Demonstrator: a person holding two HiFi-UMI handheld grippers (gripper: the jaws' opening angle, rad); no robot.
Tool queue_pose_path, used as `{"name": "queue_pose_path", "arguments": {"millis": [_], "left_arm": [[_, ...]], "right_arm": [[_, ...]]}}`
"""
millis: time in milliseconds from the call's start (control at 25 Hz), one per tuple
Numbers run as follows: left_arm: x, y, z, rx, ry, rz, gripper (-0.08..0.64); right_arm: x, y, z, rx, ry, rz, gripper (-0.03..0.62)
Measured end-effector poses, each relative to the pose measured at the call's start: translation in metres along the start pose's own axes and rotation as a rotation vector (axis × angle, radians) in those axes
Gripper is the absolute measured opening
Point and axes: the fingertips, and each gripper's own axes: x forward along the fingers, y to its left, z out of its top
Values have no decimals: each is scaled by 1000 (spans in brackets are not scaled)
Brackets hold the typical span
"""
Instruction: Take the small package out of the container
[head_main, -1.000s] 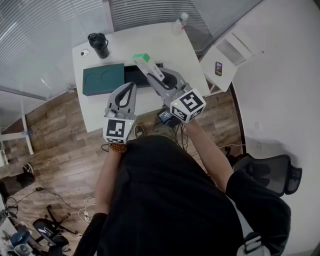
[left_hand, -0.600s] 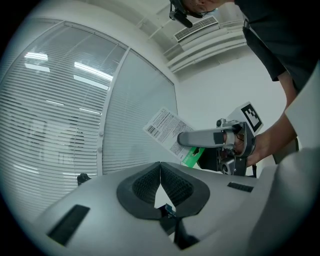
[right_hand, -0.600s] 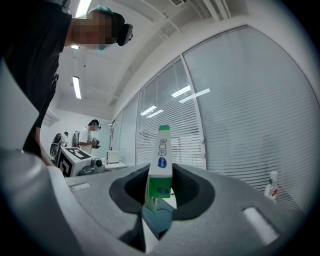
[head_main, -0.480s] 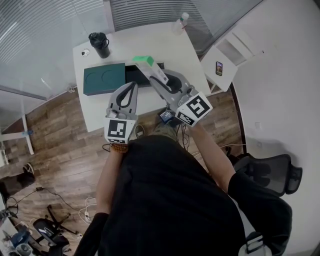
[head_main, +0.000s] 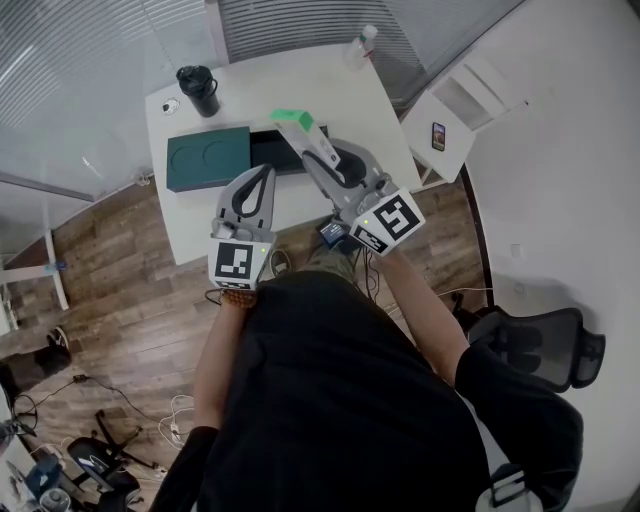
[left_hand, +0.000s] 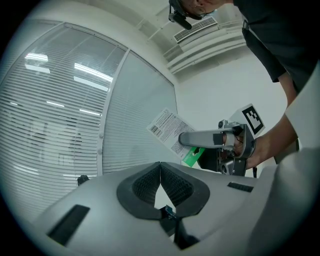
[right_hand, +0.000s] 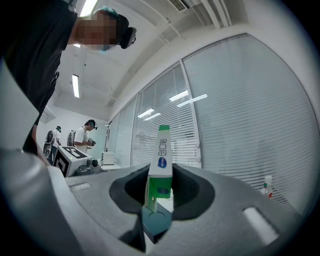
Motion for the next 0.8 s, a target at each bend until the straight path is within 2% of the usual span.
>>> {"name": "queue_pose_path", "arguments": {"millis": [240, 800], "left_arm": [[-1, 0, -1, -14, 2, -1, -2], [-5, 7, -3, -40, 8, 8, -2]], "right_arm": [[-3, -4, -4, 62, -5, 7, 89], [1, -7, -11, 85, 0, -6, 89]]}}
